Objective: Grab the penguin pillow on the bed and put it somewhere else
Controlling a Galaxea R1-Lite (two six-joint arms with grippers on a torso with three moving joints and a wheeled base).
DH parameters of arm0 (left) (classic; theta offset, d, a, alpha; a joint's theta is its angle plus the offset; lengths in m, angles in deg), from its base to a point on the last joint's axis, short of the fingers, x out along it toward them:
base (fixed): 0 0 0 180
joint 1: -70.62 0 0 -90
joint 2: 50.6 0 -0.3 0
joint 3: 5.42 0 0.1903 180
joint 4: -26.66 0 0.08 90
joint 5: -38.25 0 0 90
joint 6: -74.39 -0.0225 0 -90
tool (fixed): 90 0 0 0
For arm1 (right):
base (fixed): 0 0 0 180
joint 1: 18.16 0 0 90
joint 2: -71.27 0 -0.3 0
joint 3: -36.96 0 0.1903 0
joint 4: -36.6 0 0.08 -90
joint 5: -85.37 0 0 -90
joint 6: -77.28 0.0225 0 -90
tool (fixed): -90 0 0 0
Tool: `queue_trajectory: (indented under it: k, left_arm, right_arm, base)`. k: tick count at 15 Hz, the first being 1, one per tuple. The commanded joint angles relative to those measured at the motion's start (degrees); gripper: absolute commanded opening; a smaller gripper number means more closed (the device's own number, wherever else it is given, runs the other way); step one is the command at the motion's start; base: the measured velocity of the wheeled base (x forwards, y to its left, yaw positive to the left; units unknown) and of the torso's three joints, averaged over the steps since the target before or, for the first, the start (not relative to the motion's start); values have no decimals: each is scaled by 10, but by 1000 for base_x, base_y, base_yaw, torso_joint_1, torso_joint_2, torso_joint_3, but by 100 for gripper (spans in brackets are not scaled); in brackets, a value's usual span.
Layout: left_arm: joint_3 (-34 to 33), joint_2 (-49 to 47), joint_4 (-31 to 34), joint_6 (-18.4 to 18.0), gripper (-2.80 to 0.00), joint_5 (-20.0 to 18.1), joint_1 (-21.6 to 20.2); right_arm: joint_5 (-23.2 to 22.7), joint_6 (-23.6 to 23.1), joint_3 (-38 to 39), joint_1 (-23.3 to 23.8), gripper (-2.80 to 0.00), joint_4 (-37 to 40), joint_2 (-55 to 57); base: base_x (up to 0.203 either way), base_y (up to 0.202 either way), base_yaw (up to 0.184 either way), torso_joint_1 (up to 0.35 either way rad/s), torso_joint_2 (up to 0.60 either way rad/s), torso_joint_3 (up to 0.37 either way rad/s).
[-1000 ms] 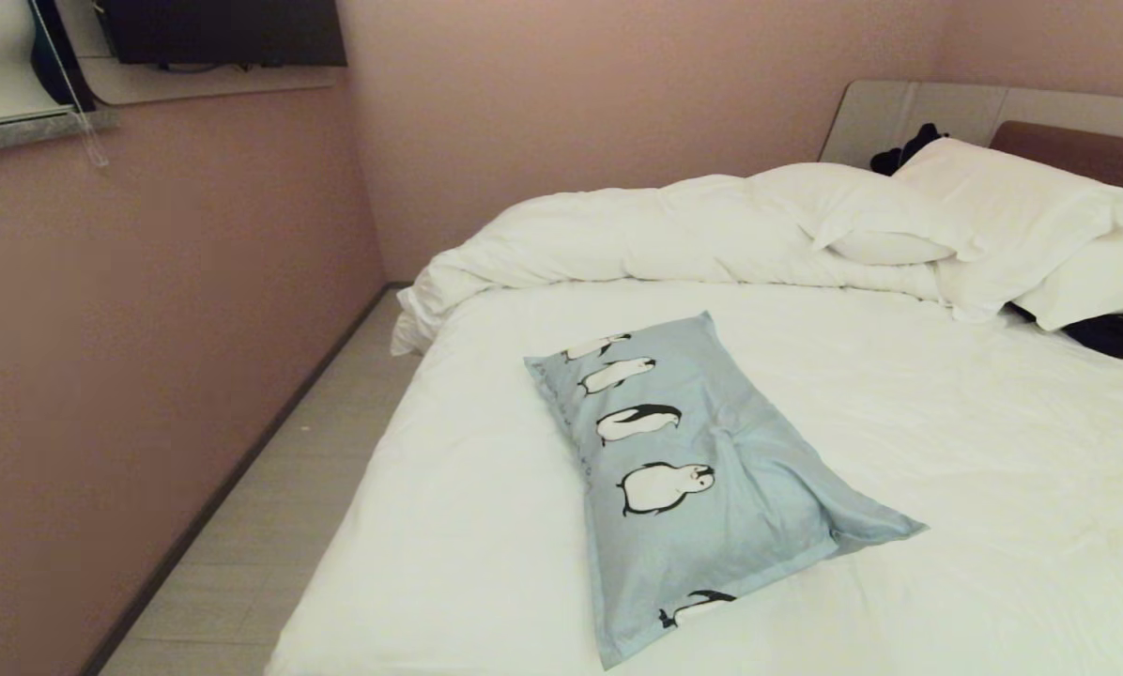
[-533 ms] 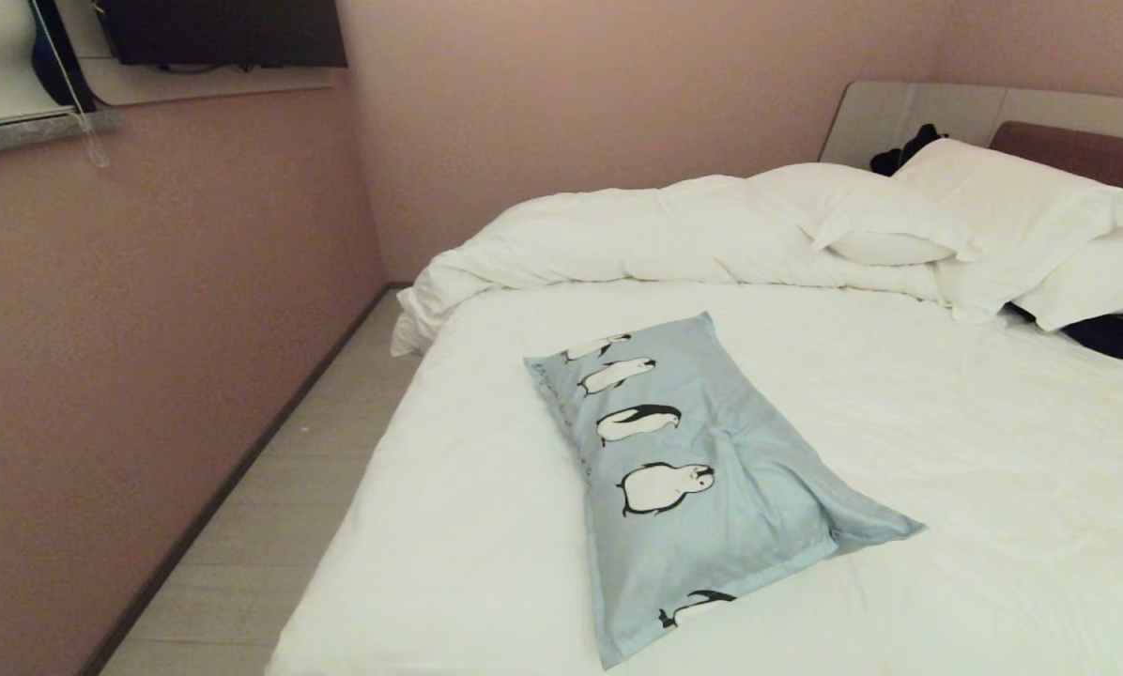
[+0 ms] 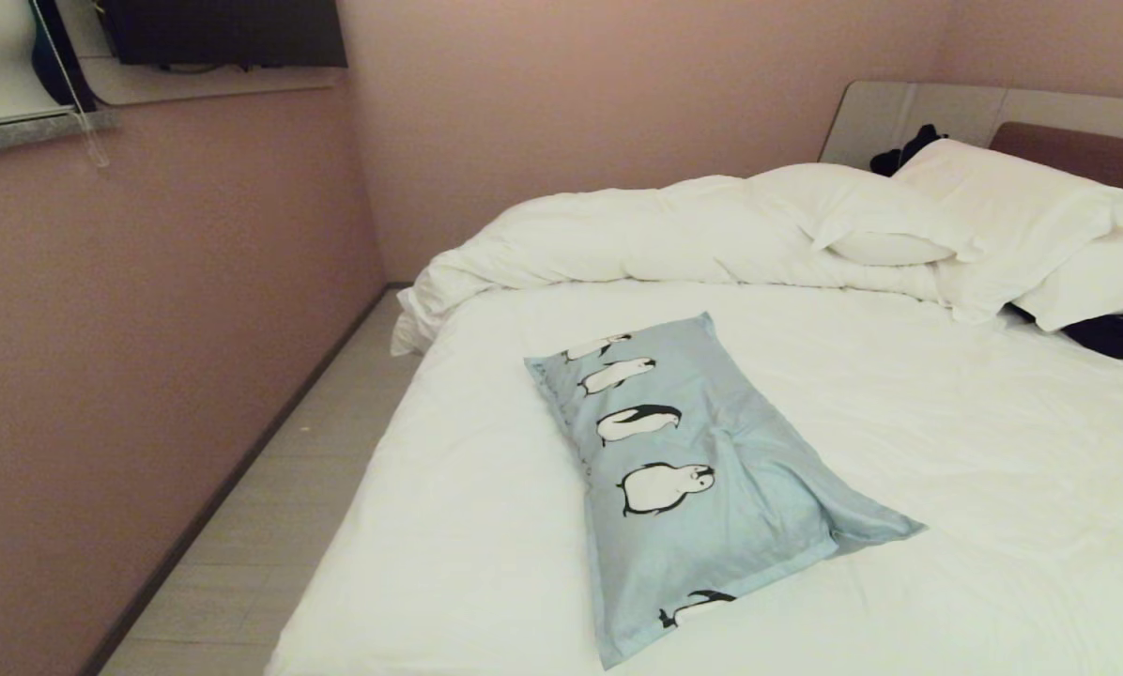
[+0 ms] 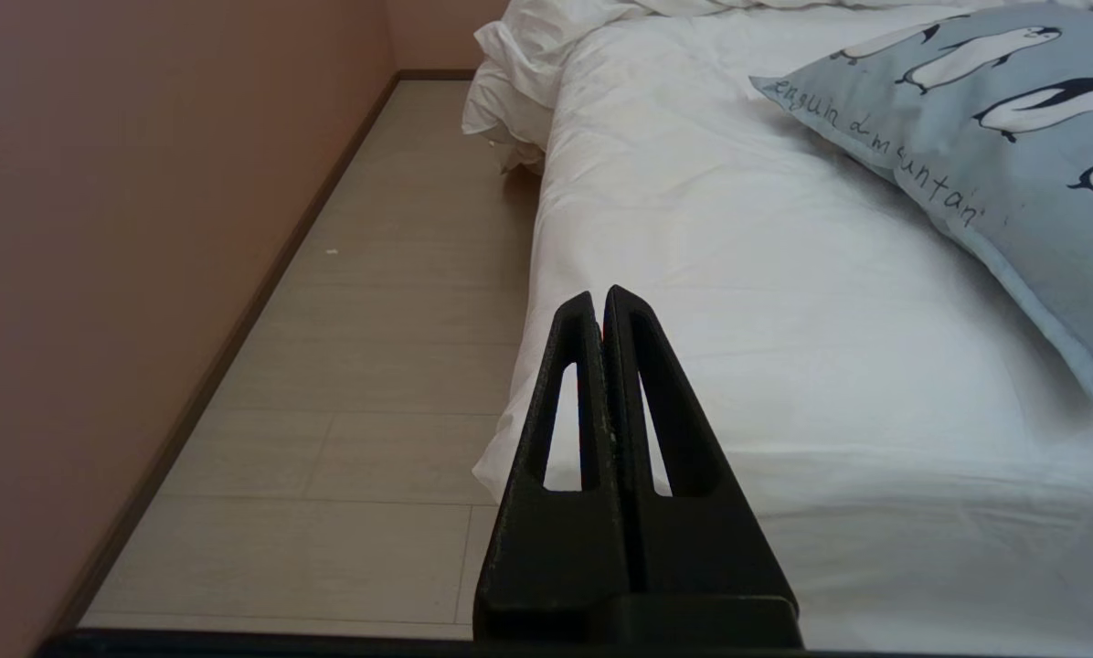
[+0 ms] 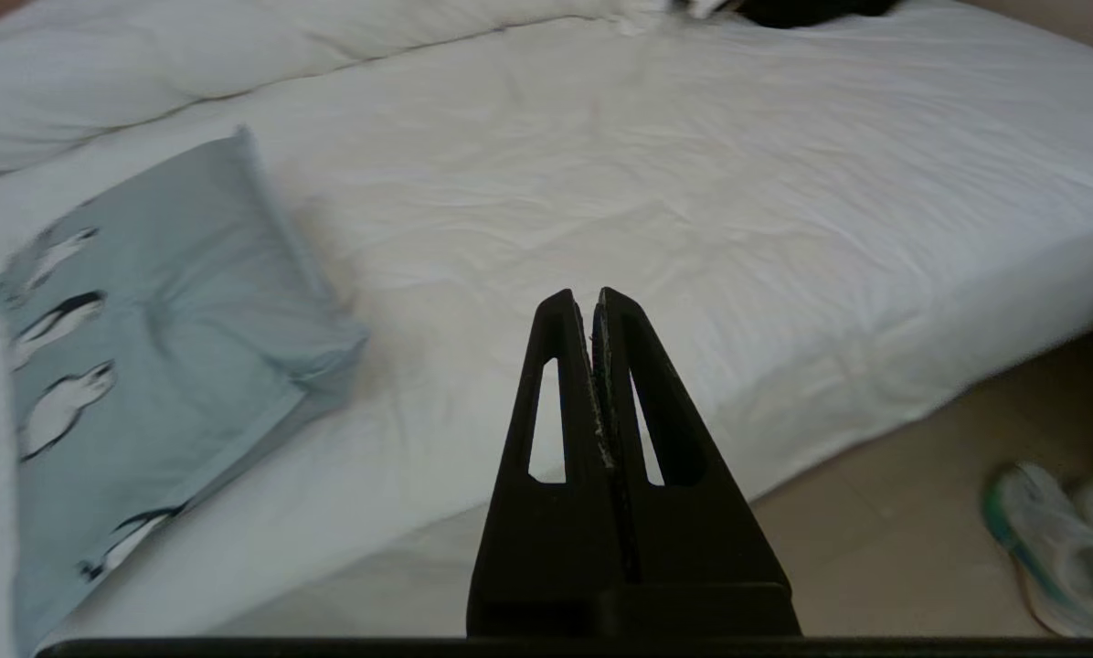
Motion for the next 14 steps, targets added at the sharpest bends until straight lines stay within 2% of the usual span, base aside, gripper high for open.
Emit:
queue_trajectory:
  k: [1,3,4,6,8,10,13,14]
  left_arm:
    - [0,0,0,0,-280,0,0]
    - [0,0,0,0,-280,0,0]
    - [0,0,0,0,-280,0,0]
    - [0,0,0,0,-280,0,0]
    - [0,0,0,0,-280,0,0]
    - [0,0,0,0,-280,0,0]
    - [0,0,0,0,-280,0,0]
    - [0,0,0,0,-280,0,0]
  right_arm:
    - [-30,0,1,43,-280,5,13]
    - [-106,1,14,112,-280,17,-1]
    - [-153,8,21,124,-280,21,-8]
    - [-188,33,44,127,-280,2,-11]
    - [-222,30,78,119,-280,-84,-12]
    - [-228,23,112,98,-280,-130,-16]
    - [-221,18,105,42,-280,-148,-28]
    - [-217,7,103,36,-280,-150,-35]
  base:
    - [0,0,0,0,0,0]
    - [0,0,0,0,0,0]
    - [0,0,0,0,0,0]
    - [0,0,0,0,0,0]
    - [0,0,0,0,0,0]
    - [0,0,0,0,0,0]
    - [0,0,0,0,0,0]
    - [0,0,0,0,0,0]
